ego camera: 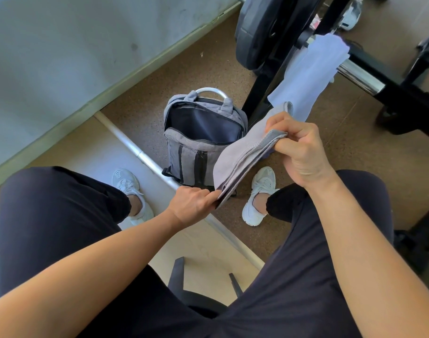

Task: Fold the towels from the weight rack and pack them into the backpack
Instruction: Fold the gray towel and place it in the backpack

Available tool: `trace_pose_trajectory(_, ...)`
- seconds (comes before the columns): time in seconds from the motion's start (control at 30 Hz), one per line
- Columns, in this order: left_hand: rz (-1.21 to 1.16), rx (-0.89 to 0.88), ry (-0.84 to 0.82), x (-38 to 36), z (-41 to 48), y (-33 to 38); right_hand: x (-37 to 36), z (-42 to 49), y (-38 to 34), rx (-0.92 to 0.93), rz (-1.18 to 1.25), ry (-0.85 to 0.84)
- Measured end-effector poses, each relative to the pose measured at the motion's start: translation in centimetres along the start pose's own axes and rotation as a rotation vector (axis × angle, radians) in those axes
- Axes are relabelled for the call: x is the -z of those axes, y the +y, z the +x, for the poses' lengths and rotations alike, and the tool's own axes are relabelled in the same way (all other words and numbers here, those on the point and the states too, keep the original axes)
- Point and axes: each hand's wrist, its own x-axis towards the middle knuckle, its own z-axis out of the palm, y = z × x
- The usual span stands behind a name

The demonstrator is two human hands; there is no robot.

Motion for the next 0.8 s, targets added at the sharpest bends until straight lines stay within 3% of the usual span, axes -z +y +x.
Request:
trace_pose_trajectory(0.23,0.059,0.18,-0.262,0.3,0.9,0.3,0.0,-0.2,0.1,-0.013,0.017,0.005)
trace_pose_trajectory(0.37,0.096,0.394,-0.376,1.2,2.6,0.4,0.5,-0.4,0.3,-0.028,0.027,0.021)
trace_pose_trajectory(0.5,0.109,0.516,-0.346,1.5,2.5,-1.4,1.9,-0.3,0.7,-0.056,-0.147,0.103)
trace_pose_trajectory(0.63,0.042,0.527,-0.249,2.6,1.5,-3.1,3.4,0.2,2.2,-0.198,-0.247,0.335)
trace_pose_trajectory(0.8,-0.08,0.577,-0.171,4.6,0.6,-6.4,3.7,1.0,3.3,-0.366,-0.375,0.459)
